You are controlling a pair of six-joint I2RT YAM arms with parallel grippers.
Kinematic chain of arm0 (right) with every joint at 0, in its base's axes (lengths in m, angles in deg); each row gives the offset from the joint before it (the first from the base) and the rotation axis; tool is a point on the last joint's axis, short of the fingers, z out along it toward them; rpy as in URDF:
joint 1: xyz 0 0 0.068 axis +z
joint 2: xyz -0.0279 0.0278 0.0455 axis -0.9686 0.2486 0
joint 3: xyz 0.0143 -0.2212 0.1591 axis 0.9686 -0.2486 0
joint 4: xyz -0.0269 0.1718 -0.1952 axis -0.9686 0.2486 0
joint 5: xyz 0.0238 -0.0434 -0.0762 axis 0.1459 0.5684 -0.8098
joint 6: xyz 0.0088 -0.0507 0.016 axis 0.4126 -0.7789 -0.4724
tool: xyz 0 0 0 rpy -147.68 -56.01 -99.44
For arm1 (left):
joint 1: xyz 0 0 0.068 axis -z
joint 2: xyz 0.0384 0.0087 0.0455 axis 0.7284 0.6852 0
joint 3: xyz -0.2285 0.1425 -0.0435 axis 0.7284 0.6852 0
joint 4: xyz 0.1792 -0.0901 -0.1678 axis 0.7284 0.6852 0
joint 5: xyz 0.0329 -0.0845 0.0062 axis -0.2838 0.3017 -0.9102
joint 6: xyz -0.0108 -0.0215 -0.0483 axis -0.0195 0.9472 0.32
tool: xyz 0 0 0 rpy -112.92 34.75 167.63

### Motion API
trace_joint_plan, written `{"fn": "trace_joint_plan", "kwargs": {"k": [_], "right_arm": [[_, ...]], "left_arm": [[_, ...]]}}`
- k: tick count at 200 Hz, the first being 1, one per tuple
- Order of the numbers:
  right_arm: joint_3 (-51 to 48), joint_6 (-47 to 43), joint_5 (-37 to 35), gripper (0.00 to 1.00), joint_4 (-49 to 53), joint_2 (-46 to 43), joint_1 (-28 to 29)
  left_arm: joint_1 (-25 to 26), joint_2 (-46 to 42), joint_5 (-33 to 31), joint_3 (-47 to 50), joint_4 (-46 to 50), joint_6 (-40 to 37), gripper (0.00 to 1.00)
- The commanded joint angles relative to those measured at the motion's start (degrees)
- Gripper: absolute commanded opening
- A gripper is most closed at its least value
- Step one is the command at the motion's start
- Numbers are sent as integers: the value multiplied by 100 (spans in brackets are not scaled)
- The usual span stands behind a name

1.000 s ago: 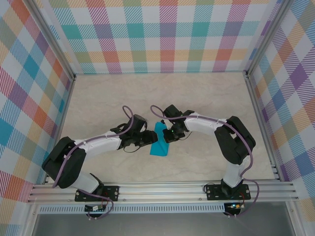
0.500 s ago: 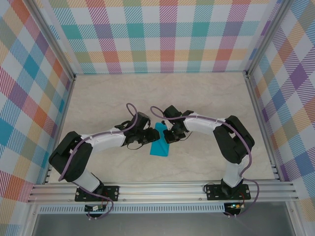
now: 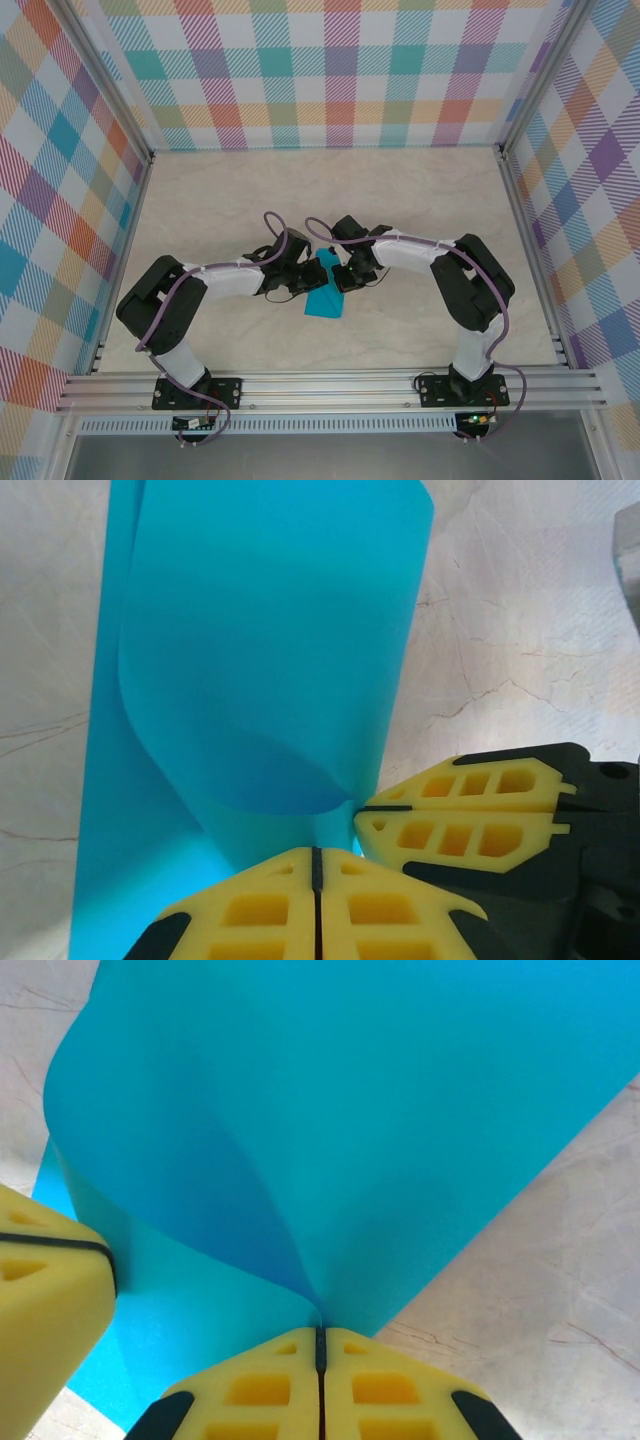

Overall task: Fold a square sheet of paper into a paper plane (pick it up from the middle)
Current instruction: Fold the triangle a second time at the center of the table.

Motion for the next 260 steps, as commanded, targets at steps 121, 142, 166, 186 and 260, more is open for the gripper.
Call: {"fn": "trace_joint_plan", "kwargs": {"k": [121, 142, 166, 186, 260], "right_arm": [[111, 51, -120, 7, 110, -3, -25], [112, 52, -105, 7, 113, -21, -19], [106, 67, -116, 7, 111, 19, -19], [94, 75, -131, 8, 101, 21, -23], [106, 78, -160, 7, 111, 31, -19]], "left_arm": [[101, 258, 175, 196, -508, 107, 6], [109, 230, 182, 235, -541, 98, 7], [116, 234, 167, 266, -545, 85, 8], [131, 215, 238, 301, -622, 71, 11], [155, -411, -10, 643, -758, 23, 17]]}}
